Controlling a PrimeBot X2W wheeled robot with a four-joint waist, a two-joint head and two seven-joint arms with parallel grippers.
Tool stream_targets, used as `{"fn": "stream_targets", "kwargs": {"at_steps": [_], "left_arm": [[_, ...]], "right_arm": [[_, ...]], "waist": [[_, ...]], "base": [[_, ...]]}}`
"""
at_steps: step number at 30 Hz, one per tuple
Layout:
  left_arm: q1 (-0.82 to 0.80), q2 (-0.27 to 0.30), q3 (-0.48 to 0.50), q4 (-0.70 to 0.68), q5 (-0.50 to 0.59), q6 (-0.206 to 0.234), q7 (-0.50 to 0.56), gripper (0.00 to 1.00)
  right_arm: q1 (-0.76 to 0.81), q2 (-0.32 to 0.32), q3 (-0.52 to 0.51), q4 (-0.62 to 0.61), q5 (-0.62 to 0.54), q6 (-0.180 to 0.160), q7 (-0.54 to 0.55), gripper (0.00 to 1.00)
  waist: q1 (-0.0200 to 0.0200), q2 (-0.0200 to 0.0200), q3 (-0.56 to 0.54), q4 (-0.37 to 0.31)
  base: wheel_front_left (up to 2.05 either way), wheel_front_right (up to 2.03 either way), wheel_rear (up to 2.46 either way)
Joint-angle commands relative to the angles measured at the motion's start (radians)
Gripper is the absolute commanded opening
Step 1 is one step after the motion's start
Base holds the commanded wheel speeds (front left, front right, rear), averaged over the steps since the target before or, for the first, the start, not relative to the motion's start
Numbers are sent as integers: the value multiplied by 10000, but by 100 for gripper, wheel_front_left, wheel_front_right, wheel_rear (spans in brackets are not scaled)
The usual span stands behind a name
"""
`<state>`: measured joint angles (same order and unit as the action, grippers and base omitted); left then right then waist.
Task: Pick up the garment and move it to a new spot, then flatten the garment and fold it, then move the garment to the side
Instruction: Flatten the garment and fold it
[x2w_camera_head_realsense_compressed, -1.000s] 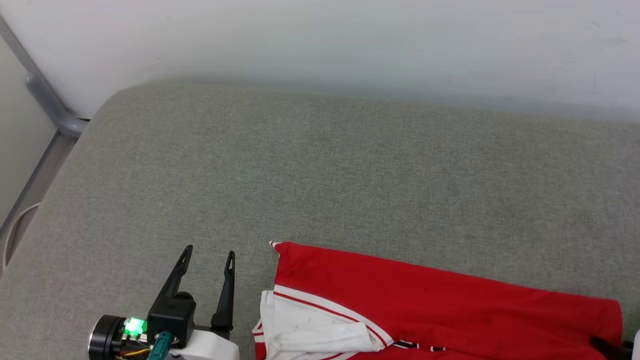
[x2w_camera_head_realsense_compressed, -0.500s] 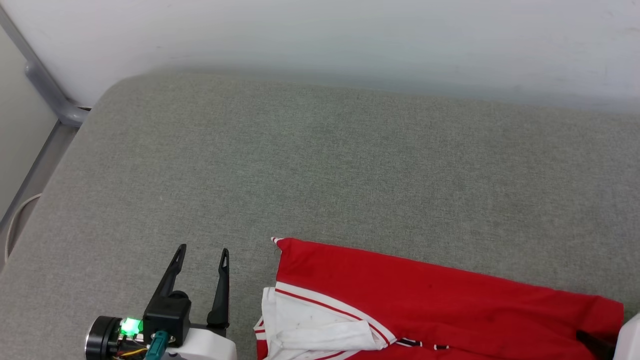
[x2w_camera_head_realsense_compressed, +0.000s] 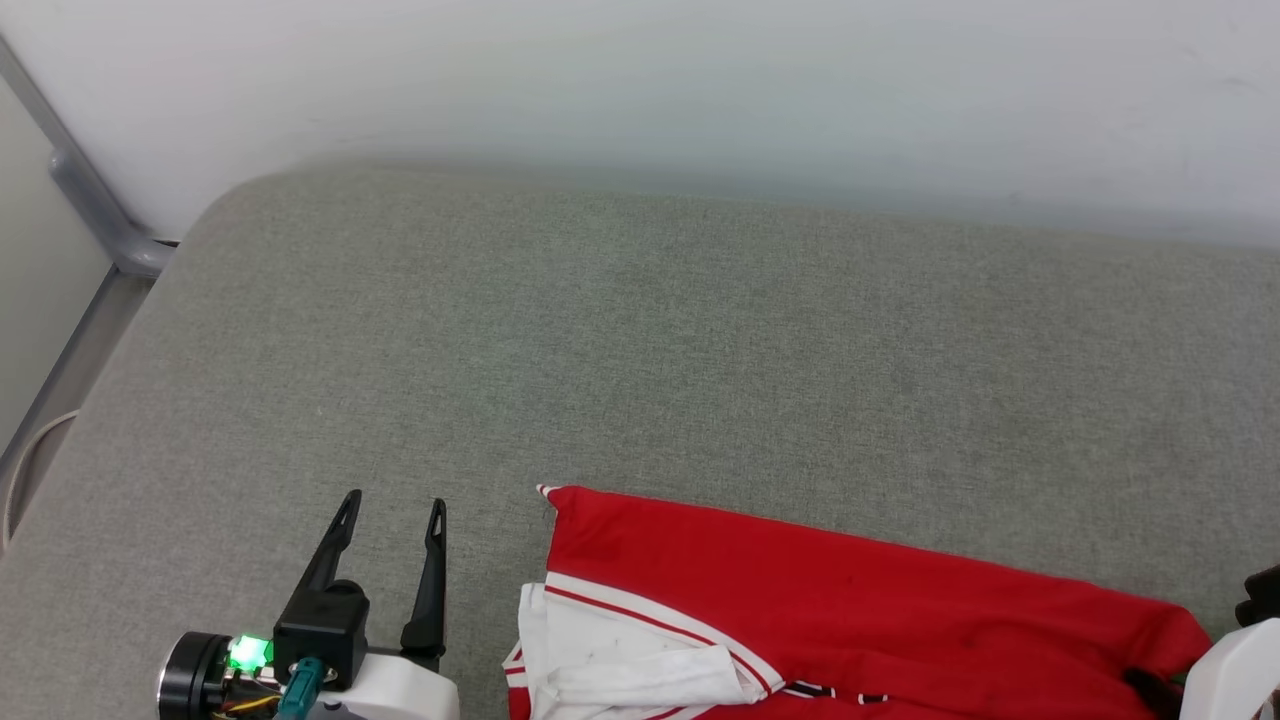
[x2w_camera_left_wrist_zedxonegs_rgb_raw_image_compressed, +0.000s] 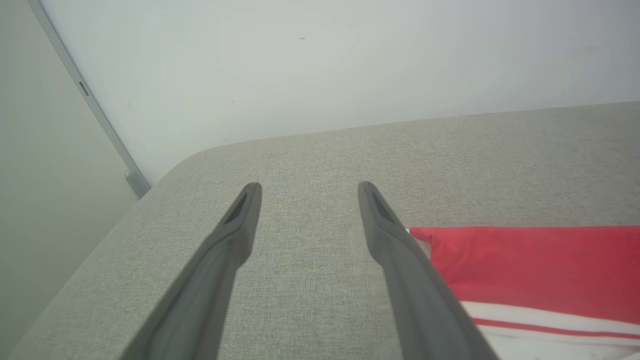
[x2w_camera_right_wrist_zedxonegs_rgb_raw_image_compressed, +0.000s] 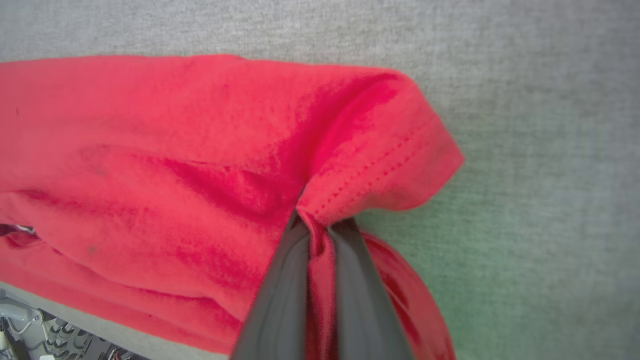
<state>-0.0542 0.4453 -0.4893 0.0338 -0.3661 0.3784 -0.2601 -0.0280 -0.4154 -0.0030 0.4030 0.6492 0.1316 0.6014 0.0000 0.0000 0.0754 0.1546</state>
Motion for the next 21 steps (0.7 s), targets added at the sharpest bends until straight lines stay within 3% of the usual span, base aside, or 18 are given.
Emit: {"fn": "stream_targets", "kwargs": {"at_steps": [1, 16, 21], "left_arm": [[120, 37, 48, 10, -45, -35, -70, 100], [516, -1, 289, 1, -70, -133, -72, 100], [676, -104, 300, 30, -65, -268, -72, 100]], "right_arm": [[63, 30, 48, 239, -121, -20, -64, 0], [-297, -1164, -929, 1179, -793, -22, -1399, 0], [-282, -1056, -978, 1070, -181, -19, -1458, 0]], "waist": [[0, 0, -61, -37], [0, 0, -476, -318], [0, 0, -744, -422]], "base": [[0, 0, 0], [0, 0, 0], [0, 0, 0]]}}
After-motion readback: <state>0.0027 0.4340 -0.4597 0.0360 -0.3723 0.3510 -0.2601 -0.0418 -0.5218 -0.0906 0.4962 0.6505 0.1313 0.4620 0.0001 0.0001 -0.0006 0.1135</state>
